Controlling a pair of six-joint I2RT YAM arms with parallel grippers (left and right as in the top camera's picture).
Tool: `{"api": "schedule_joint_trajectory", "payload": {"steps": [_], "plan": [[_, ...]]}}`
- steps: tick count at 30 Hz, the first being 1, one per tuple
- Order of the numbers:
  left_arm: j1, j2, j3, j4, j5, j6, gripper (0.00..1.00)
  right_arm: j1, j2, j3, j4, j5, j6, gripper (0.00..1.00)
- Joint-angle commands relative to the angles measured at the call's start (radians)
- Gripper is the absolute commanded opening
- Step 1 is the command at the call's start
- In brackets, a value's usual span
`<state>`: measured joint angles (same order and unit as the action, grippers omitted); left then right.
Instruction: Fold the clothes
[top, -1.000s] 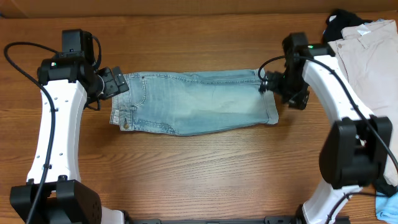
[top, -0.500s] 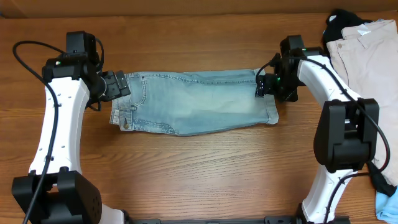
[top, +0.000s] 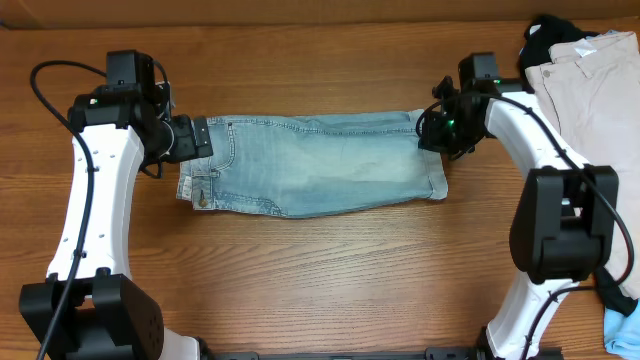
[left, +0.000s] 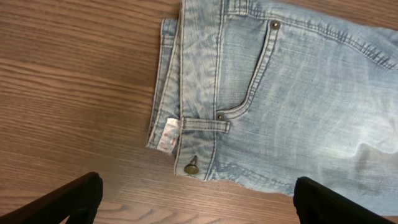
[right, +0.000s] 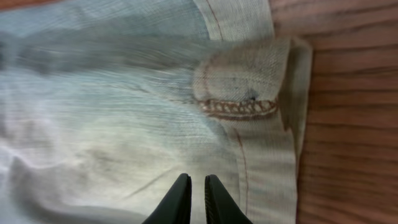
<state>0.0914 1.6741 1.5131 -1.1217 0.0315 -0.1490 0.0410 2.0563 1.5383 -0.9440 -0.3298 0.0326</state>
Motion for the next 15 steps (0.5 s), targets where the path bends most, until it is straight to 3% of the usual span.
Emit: {"api": "schedule_joint_trajectory", "payload": {"steps": [1, 8, 15], "plan": [[0.001, 0.010, -0.006, 0.010, 0.031, 0.014, 1.00, 0.002, 0.048, -0.048, 0.046, -0.003, 0.000, 0.12], [0.008, 0.151, -0.006, 0.027, 0.033, 0.083, 1.00, 0.002, 0.048, -0.152, 0.155, 0.064, 0.032, 0.14], [0.092, 0.235, -0.006, 0.064, 0.080, 0.190, 1.00, 0.002, 0.048, -0.158, 0.152, 0.076, 0.046, 0.14]]}}
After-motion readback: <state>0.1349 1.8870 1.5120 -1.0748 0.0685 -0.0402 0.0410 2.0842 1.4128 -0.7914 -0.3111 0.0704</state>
